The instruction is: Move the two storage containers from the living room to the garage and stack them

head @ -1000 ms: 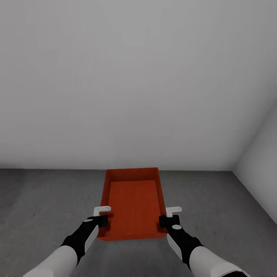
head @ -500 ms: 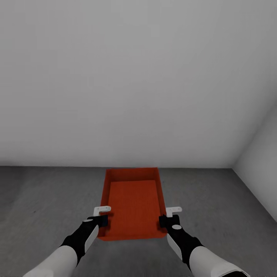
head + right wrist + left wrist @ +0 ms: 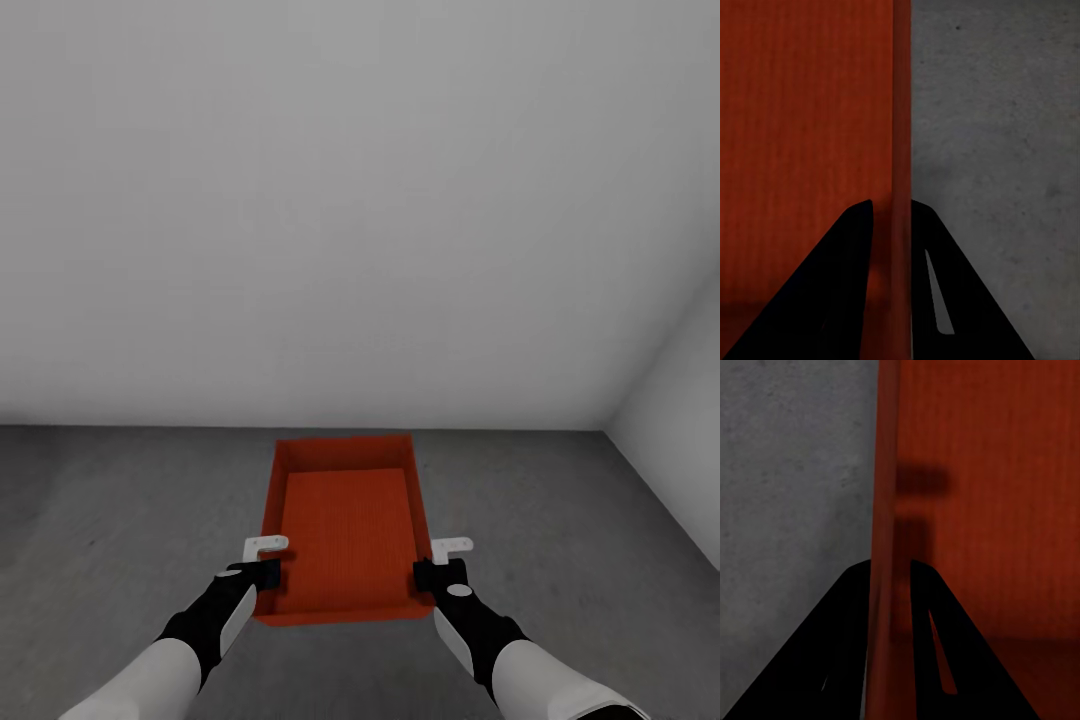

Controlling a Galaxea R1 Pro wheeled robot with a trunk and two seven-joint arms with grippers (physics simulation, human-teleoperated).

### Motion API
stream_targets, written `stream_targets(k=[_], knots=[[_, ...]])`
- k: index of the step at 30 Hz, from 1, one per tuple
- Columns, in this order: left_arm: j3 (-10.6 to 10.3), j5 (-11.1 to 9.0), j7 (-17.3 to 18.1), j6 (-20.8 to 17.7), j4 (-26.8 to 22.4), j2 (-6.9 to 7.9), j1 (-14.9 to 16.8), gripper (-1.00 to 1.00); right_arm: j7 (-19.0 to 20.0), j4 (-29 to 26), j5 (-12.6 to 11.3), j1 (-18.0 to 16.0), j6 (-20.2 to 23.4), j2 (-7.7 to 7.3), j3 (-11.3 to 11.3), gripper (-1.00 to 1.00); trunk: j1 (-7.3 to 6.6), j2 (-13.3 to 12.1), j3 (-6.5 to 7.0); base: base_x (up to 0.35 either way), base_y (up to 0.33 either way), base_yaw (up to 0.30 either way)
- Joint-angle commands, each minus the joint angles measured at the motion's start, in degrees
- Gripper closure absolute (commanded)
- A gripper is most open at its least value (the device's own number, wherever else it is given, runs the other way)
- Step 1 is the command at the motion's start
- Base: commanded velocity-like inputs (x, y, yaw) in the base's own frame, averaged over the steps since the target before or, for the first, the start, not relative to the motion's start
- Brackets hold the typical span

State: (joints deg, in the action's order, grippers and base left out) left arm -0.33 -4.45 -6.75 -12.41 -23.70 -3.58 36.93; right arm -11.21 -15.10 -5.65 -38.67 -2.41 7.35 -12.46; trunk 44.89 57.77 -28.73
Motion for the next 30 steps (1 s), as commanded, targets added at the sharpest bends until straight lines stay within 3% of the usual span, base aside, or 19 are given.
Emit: stream_targets(k=[1, 4, 30], knots=[[0.0, 0.9, -0.6, -0.4, -0.3, 1.36, 0.0, 1.00, -0.7, 0.2, -0.7, -0.1, -0.3, -0.06, 1.4, 1.00, 0.00, 0.0, -0.15, 0.000, 0.000, 0.000], [0.0, 0.9, -0.6, -0.4, -0.3, 1.38, 0.0, 1.00, -0.7, 0.2, -0.7, -0.1, -0.3, -0.06, 1.4, 1.00, 0.00, 0.0, -0.42, 0.000, 0.000, 0.000], [0.1, 0.9, -0.6, -0.4, -0.2, 1.38, 0.0, 1.00, -0.7, 0.2, -0.7, -0.1, -0.3, -0.06, 1.4, 1.00, 5.71, 10.5, -7.50, 0.000, 0.000, 0.000]])
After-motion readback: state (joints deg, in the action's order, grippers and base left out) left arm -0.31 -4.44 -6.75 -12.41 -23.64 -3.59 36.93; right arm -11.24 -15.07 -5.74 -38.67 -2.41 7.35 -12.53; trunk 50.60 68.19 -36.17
